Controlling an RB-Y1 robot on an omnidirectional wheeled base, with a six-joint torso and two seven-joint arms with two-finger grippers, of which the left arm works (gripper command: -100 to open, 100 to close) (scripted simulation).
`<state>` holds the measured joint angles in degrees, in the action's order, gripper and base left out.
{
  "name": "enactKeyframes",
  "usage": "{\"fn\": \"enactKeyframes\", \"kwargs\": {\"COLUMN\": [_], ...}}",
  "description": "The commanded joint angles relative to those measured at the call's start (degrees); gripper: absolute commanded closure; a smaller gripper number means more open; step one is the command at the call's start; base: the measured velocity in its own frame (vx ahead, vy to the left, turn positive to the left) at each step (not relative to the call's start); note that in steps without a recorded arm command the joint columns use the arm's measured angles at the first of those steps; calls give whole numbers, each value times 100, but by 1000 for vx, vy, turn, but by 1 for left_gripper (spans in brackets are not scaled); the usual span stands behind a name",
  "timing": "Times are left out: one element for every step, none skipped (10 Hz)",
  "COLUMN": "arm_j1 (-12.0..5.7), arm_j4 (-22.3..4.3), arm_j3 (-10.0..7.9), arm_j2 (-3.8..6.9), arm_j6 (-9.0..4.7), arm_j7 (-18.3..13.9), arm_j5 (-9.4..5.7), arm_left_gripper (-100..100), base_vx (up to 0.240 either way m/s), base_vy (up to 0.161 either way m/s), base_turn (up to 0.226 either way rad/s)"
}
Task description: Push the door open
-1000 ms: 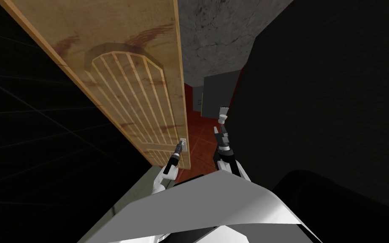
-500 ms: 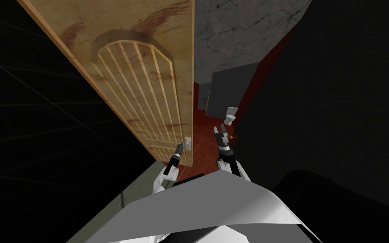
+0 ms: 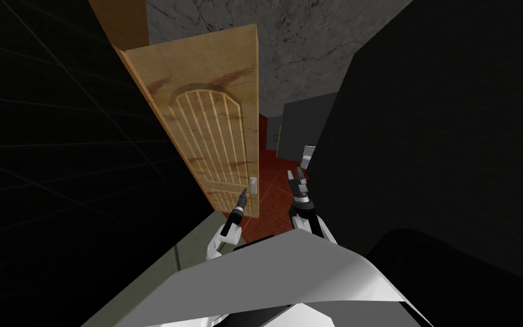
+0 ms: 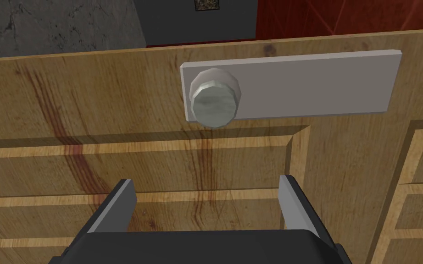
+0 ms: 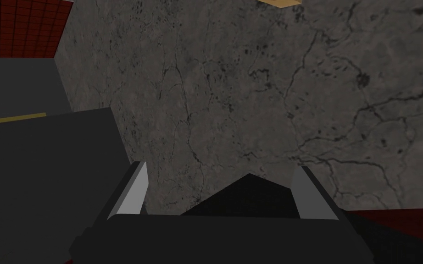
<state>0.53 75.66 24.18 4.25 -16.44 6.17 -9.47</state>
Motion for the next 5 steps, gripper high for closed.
{"fn": "enactKeyframes", "kwargs": {"arm_j1": [42, 20, -15, -26, -48], "arm_j4": [83, 30, -25, -39, -71], "arm_j3": [45, 28, -3, -13, -33], "arm_j2": [-48, -29, -16, -15, -18], "arm_j6": [49, 17, -9, -15, -31], "arm_j7": [7, 1, 2, 2, 2], "arm_j5": [-14, -9, -2, 0, 5], "arm_left_gripper": [-100, -100, -100, -100, -100], "base_vx": [-245, -113, 89, 183, 199], "base_vy": [4, -7, -33, -91, -83], "base_turn": [19, 2, -40, -26, -10]}}
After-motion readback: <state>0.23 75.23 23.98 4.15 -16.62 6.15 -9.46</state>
